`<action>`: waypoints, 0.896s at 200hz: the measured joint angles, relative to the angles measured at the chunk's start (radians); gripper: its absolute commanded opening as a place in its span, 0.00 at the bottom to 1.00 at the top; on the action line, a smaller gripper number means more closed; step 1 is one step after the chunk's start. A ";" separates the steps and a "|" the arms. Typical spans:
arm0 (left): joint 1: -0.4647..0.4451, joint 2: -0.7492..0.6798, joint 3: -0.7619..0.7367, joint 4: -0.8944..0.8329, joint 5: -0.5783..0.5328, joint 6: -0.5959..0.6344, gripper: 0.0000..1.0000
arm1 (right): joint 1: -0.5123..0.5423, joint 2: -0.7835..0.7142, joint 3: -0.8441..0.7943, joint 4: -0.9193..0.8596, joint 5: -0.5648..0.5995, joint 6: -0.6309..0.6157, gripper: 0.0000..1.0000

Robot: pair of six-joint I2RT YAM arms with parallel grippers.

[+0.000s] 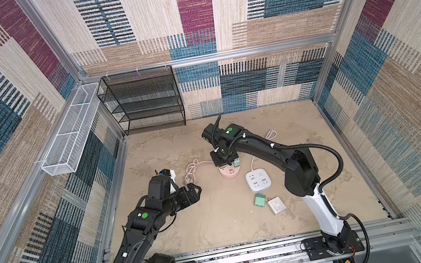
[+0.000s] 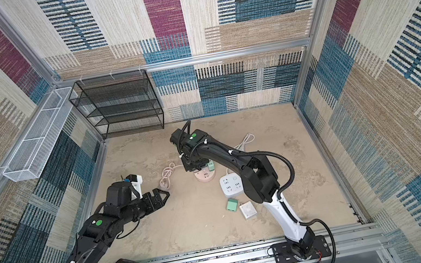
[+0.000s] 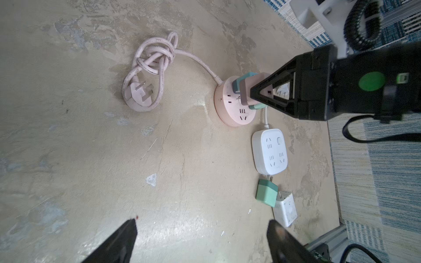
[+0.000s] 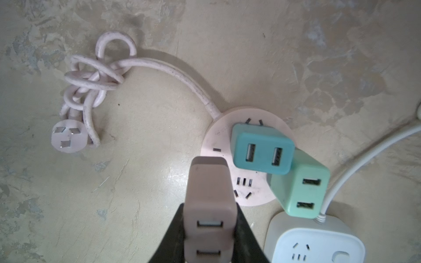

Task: Insert the plug
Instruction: 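Lower the pink adapter toward the free socket beside the teal adapter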

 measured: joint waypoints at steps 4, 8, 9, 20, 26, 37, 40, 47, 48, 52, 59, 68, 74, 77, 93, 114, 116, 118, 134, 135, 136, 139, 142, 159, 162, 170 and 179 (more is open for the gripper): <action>0.000 0.001 -0.001 0.004 0.000 0.000 0.94 | 0.000 0.001 0.001 0.000 0.002 0.000 0.00; 0.000 0.002 -0.002 0.006 0.000 0.000 0.93 | 0.000 0.004 0.003 -0.001 0.005 0.000 0.00; 0.000 0.003 -0.003 0.008 0.000 0.000 0.94 | 0.000 0.004 0.004 -0.001 0.005 0.000 0.00; 0.000 0.008 -0.005 0.012 0.001 0.000 0.93 | 0.000 0.014 0.010 0.000 0.011 0.002 0.00; 0.000 0.010 -0.006 0.013 0.001 0.000 0.93 | 0.000 0.020 0.011 -0.001 0.015 0.003 0.00; 0.000 0.011 -0.007 0.013 0.002 0.000 0.93 | 0.000 0.027 0.011 -0.002 0.015 0.003 0.00; 0.000 0.011 -0.007 0.015 0.002 0.000 0.93 | 0.000 0.028 0.011 -0.002 0.015 0.003 0.00; 0.000 0.011 -0.009 0.019 0.003 0.000 0.93 | 0.000 0.029 0.011 -0.003 0.015 0.003 0.00; 0.000 0.011 -0.009 0.019 0.003 0.000 0.93 | 0.000 0.029 0.011 -0.003 0.015 0.003 0.00; 0.000 0.011 -0.010 0.022 0.003 0.000 0.93 | 0.000 0.029 0.011 -0.004 0.015 0.003 0.00; 0.000 0.012 -0.011 0.023 0.003 0.000 0.93 | 0.000 0.029 0.011 -0.004 0.016 0.004 0.00; 0.000 0.014 -0.012 0.025 0.004 0.000 0.94 | 0.000 0.029 0.011 -0.003 0.017 0.004 0.00; 0.000 0.016 -0.012 0.027 0.004 0.000 0.93 | 0.000 0.029 0.011 -0.003 0.019 0.005 0.00; 0.000 0.018 -0.012 0.029 0.004 0.000 0.93 | 0.000 0.029 0.011 -0.004 0.020 0.005 0.00; 0.000 0.022 -0.012 0.029 0.004 0.000 0.94 | 0.000 0.031 0.011 -0.004 0.022 0.005 0.00; 0.000 0.024 -0.014 0.035 0.004 0.000 0.93 | 0.000 0.035 0.010 -0.004 0.024 0.008 0.00; 0.000 0.024 -0.015 0.035 0.004 0.000 0.93 | 0.000 0.036 0.009 -0.004 0.024 0.009 0.00; 0.000 0.024 -0.015 0.035 0.004 0.000 0.93 | 0.000 0.036 0.009 -0.004 0.024 0.011 0.00; 0.000 0.023 -0.018 0.035 0.004 0.000 0.93 | 0.000 0.039 0.005 -0.004 0.026 0.013 0.00; 0.000 0.023 -0.018 0.035 0.004 0.000 0.93 | 0.000 0.039 0.005 -0.004 0.026 0.013 0.00; 0.000 0.023 -0.018 0.035 0.004 0.000 0.93 | 0.000 0.039 0.005 -0.004 0.026 0.013 0.00; 0.000 0.023 -0.019 0.035 0.004 0.000 0.93 | 0.000 0.039 0.004 -0.004 0.027 0.016 0.00; 0.000 0.022 -0.019 0.035 0.004 0.000 0.93 | 0.000 0.039 0.003 -0.004 0.027 0.016 0.00; 0.000 0.020 -0.020 0.038 0.004 0.000 0.94 | 0.000 0.042 0.002 -0.005 0.034 0.024 0.00; 0.000 0.020 -0.020 0.038 0.004 0.000 0.94 | 0.000 0.042 0.002 -0.004 0.035 0.026 0.00; 0.000 0.019 -0.021 0.039 0.004 0.000 0.93 | 0.000 0.043 0.000 -0.005 0.040 0.028 0.00; 0.000 0.018 -0.023 0.041 0.004 0.000 0.93 | 0.000 0.044 -0.001 -0.006 0.045 0.035 0.00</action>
